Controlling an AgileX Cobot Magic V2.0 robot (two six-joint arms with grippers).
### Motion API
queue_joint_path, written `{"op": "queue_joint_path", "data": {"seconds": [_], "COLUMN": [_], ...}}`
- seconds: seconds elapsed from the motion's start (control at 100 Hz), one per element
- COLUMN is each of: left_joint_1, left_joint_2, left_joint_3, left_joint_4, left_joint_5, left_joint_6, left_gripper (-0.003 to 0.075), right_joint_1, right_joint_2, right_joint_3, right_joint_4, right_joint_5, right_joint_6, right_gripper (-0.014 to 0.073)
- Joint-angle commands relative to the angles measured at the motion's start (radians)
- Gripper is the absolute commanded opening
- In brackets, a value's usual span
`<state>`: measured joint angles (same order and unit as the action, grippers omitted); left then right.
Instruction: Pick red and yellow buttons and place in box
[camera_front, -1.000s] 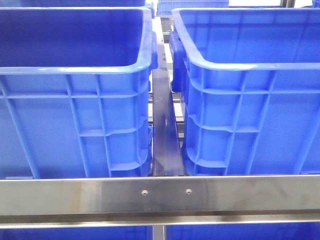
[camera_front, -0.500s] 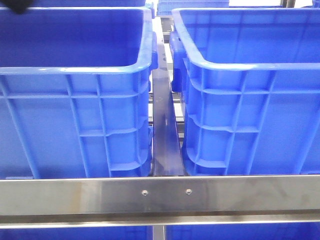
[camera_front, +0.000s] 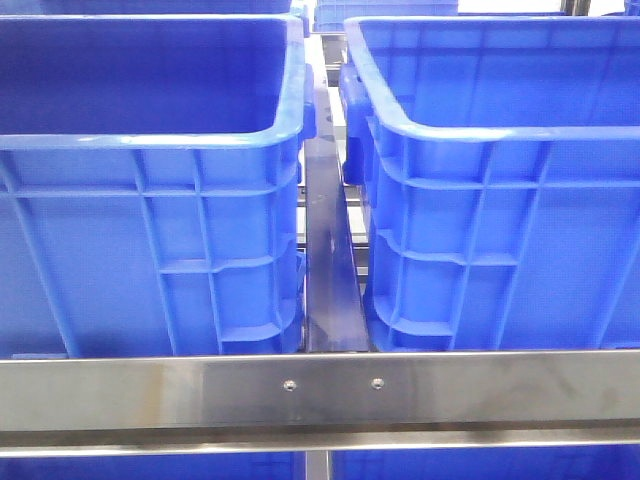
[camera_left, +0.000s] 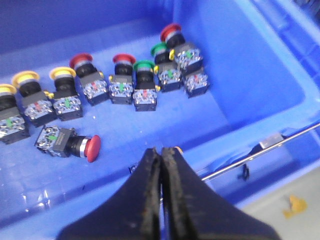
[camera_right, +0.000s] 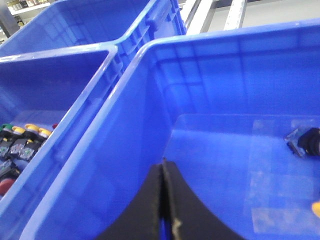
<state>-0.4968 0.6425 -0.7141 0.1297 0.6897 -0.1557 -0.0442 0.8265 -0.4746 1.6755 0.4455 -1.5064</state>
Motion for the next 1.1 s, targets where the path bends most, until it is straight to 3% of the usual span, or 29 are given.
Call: {"op": "queue_joint_path", "data": {"seconds": [0.0, 0.31, 1.09], "left_joint_1": [-0.009, -0.009, -0.009], "left_joint_2": [-0.076, -0.271, -0.282], "left_joint_3": [0.026, 0.146, 0.146], "left_joint_4": [0.005, 0.005, 0.005], "left_joint_5": [-0.089, -0.065, -0.062], "left_joint_6": [-0.013, -0.013, -0.013], "left_gripper": [-0.0020, -0.0020, -0.0020], "right_joint_1": [-0.003, -0.003, -0.003], "right_joint_2": [-0.067, -0.239, -0.245], "right_joint_3": [0.012, 0.095, 0.095], "right_joint_4": [0.027, 0.027, 0.027], "right_joint_5": [0.034, 0.034, 0.040], "right_joint_6": [-0.015, -0.015, -0.015], "right_gripper": [-0.0069, -0.0069, -0.0069]}}
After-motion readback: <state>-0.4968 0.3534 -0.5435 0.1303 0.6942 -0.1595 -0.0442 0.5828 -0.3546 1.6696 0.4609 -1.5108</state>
